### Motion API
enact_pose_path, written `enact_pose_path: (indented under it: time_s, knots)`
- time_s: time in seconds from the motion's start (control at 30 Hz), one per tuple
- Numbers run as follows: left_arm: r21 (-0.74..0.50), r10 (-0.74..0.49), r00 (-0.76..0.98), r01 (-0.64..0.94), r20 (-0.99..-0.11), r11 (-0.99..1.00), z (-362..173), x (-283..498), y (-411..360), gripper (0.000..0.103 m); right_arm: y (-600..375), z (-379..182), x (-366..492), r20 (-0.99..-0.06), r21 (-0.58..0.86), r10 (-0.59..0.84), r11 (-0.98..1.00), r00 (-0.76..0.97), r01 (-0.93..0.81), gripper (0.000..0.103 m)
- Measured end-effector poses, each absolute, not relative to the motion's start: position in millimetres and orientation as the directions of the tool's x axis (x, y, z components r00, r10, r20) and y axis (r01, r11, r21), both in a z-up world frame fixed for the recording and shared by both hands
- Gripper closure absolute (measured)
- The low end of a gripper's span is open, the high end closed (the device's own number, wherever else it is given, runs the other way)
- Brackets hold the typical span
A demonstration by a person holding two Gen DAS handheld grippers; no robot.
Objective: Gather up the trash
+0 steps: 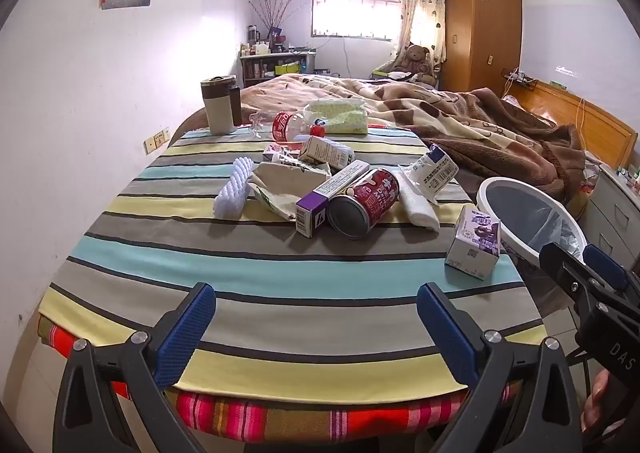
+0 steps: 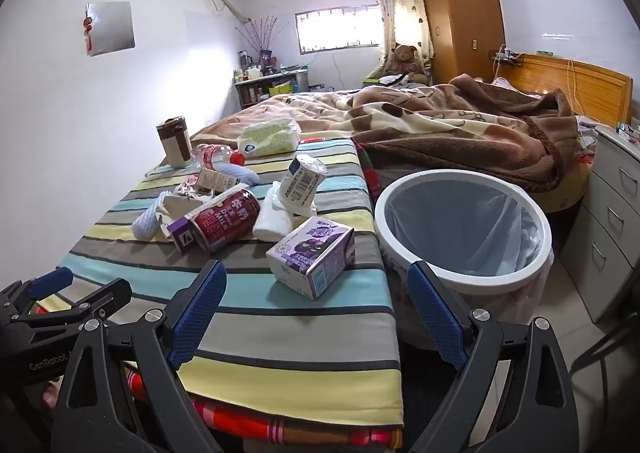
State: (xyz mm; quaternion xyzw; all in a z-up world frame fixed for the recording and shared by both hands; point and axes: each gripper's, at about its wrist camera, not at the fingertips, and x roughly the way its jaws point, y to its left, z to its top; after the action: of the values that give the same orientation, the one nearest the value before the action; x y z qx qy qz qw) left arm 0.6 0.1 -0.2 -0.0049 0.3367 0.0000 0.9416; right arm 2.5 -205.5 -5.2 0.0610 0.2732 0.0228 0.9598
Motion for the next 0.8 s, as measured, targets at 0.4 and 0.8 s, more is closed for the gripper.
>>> enact_pose_path:
  time_s: [0.4, 0.8]
  knots:
    - [-0.011, -0.009, 0.777, 0.002, -0.629, 1.0, 1.0, 4.7, 0.4, 0.001, -206.6, -3.3, 4.4, -0.536, 0.116, 0.059, 0.993, 0.842, 0.004, 0.009]
    - [-0.003, -0.004, 0.778, 0.003, -0.628, 1.0, -3.2, 1.7, -4.1, 0.001, -205.7, -1.2, 0.6, -0.538, 0.108, 0.051, 0.994, 0.841, 0.009, 0.01]
